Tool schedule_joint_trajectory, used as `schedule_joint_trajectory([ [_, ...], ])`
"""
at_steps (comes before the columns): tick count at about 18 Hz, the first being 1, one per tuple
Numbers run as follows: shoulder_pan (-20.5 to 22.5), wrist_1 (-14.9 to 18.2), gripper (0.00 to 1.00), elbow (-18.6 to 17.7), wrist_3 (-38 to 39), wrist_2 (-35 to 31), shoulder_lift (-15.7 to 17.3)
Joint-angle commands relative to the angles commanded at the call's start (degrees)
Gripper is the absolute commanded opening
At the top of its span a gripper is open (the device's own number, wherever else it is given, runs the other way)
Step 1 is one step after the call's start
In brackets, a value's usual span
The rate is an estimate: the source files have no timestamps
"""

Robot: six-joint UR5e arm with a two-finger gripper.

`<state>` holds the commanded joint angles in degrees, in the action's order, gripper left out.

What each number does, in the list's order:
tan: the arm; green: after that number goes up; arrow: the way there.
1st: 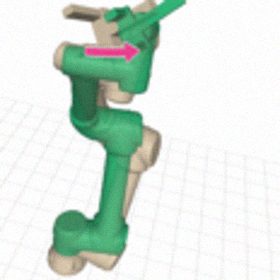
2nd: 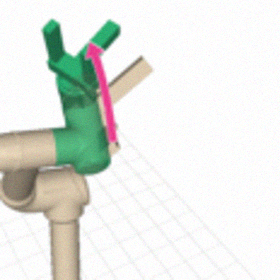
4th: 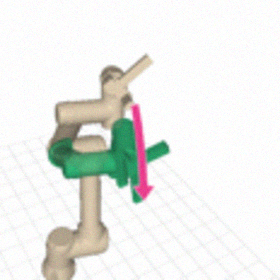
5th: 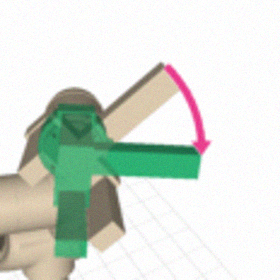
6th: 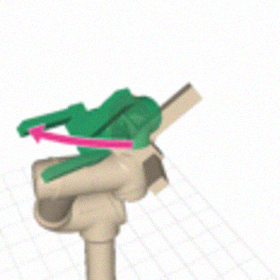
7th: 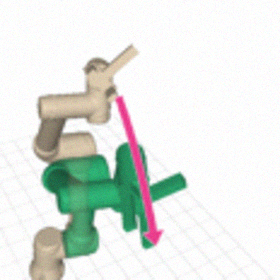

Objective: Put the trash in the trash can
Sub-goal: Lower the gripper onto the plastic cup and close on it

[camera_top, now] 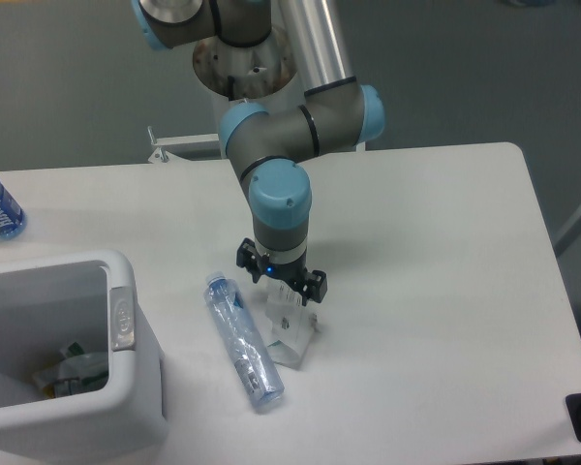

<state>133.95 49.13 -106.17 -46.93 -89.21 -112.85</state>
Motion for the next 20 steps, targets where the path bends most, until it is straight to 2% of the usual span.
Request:
schedule_joint_trajectory([
  [5,0.00,0.00,1.00,0.35,0.00,-0.26,-0.35],
  [6,0.00,0.00,0.97,0.53,0.09,-0.35,-0.53],
  [12,0.00,0.00,0.58,1.58,0.26,-0.44,-0.79],
  [15,0.09,0.00,0.33,2.11,0.18,-0.53,-0.71],
  [18,0.09,0.00,0.14,2.55,0.09,-0.62,-0.88],
  [20,0.35,0.00,0.08,3.08,-0.35,-0.70,-0.88],
])
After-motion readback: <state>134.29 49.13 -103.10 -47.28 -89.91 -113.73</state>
